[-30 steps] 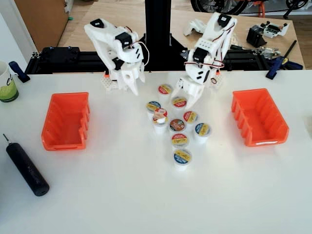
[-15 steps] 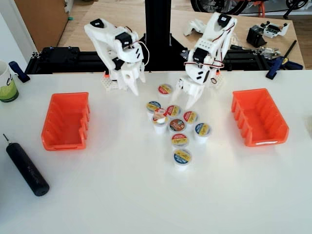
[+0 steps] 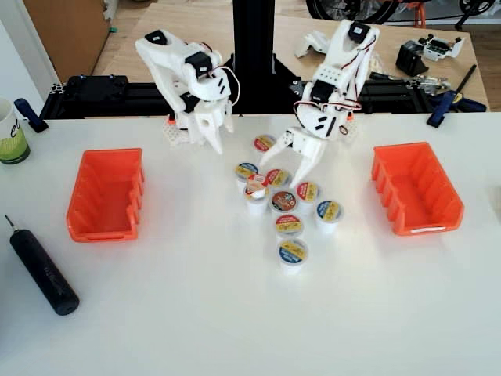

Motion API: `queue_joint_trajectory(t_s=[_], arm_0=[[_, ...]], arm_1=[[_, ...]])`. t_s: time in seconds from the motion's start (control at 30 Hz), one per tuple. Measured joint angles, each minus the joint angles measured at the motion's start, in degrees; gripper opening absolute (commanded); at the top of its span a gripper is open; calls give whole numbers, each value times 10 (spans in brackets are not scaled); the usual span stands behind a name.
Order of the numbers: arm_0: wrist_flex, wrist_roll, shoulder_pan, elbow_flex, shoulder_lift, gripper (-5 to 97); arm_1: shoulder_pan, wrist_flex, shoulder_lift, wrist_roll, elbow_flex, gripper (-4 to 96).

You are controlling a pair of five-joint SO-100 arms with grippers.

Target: Sort the coffee pods, blue into left, red into right

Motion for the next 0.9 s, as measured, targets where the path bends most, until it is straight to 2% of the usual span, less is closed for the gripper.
queue_joint_trajectory(t_s=[0.27, 0.9], arm_0=[[0, 0, 0, 0, 0, 297], [0, 3, 0, 0, 0, 297]], arm_1=[[0, -54, -35, 11, 14, 342], [0, -91, -62, 26, 31, 320]])
